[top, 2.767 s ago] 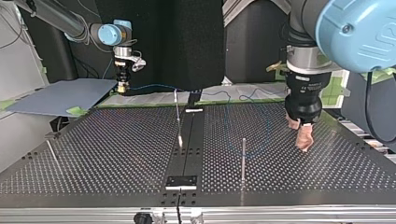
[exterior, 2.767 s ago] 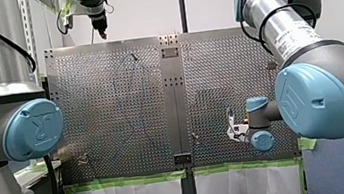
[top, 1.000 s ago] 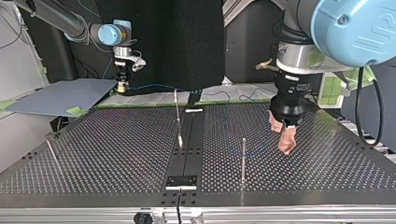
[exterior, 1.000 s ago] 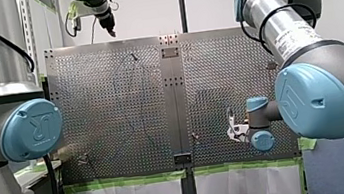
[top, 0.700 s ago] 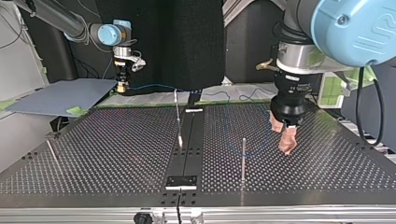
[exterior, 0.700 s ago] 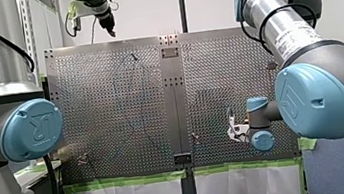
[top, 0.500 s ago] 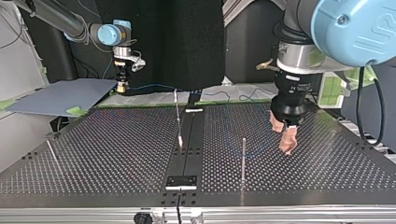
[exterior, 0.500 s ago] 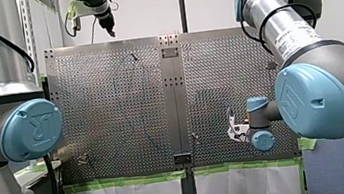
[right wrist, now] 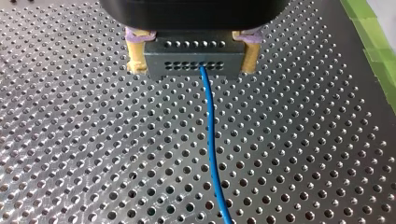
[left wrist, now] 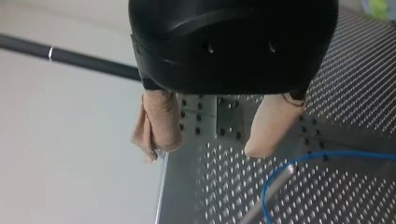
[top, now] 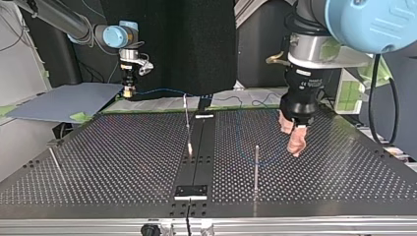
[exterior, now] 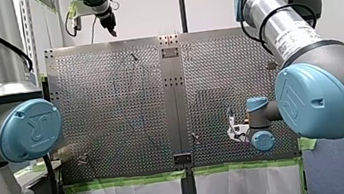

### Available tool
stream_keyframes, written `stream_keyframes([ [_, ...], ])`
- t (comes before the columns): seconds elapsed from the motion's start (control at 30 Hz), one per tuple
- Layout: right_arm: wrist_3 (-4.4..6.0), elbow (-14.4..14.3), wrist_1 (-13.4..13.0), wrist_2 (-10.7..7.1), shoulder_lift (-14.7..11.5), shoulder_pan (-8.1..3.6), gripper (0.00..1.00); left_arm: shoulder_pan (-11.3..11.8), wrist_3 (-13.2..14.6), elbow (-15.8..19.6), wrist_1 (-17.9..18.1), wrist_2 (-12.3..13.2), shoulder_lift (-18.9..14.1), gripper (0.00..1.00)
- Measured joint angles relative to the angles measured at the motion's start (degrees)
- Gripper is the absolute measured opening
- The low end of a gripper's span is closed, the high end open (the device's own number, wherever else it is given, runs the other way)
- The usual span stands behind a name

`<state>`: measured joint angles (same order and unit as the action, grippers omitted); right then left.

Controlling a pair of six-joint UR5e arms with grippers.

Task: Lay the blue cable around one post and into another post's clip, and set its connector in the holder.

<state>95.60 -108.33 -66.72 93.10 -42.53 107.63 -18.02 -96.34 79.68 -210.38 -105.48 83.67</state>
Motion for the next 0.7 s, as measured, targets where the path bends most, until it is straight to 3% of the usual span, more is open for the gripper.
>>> stream_keyframes([
  [0.27,-0.78,0.0,0.5,0.52,-0.3,0.23,0.0,-2.3,-1.7,4.7,4.4,4.5,-4.3,1.0],
  [0.4,-0.96,-0.1,1.9,1.12,-1.7,0.48,0.0,-4.1,-2.2,7.1,6.8,6.0,-3.7,1.0],
  [0.7,-1.0,-0.8,6.3,3.21,-6.4,2.17,0.0,-9.3,-6.0,12.4,12.1,2.0,1.3,1.0],
])
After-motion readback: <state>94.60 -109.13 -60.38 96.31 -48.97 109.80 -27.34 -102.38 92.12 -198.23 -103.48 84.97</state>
